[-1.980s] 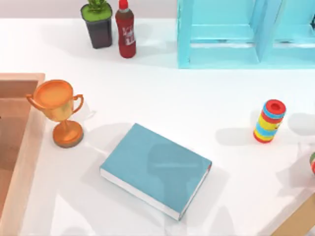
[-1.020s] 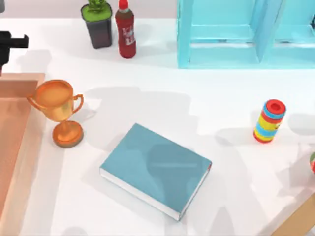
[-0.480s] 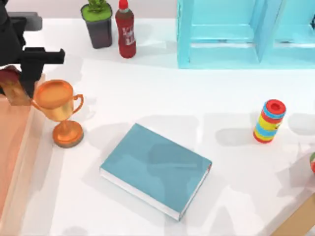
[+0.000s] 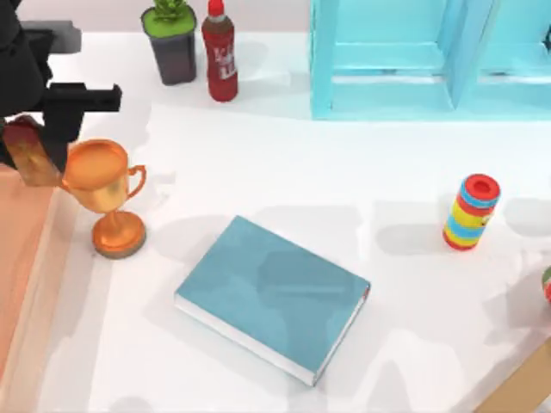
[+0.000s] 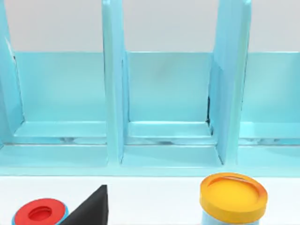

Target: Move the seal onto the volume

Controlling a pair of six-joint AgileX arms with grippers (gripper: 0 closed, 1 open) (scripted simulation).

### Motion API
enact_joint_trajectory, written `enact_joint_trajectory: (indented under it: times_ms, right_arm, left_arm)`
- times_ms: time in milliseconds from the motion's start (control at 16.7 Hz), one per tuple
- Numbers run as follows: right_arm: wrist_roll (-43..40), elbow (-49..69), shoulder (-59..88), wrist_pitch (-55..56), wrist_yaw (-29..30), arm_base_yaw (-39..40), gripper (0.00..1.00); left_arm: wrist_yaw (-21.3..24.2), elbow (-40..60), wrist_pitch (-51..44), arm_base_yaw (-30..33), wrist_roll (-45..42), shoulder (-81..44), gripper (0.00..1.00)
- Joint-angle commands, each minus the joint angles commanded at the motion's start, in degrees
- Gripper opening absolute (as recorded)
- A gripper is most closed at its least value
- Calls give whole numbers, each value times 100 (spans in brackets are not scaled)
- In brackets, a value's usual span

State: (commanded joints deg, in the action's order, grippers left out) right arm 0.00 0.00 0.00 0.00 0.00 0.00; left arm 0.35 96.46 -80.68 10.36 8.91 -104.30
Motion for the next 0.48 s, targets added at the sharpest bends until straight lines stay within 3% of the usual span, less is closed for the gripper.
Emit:
enact_joint_trajectory:
  times_ms: [180, 480]
  right_arm:
    - [0, 0, 0, 0, 0, 0, 100]
    - [0, 0, 0, 0, 0, 0, 100]
  left_arm:
    - [193, 127, 360, 559, 496, -33, 0]
    - [296, -8, 1132, 2140, 2136, -539, 0]
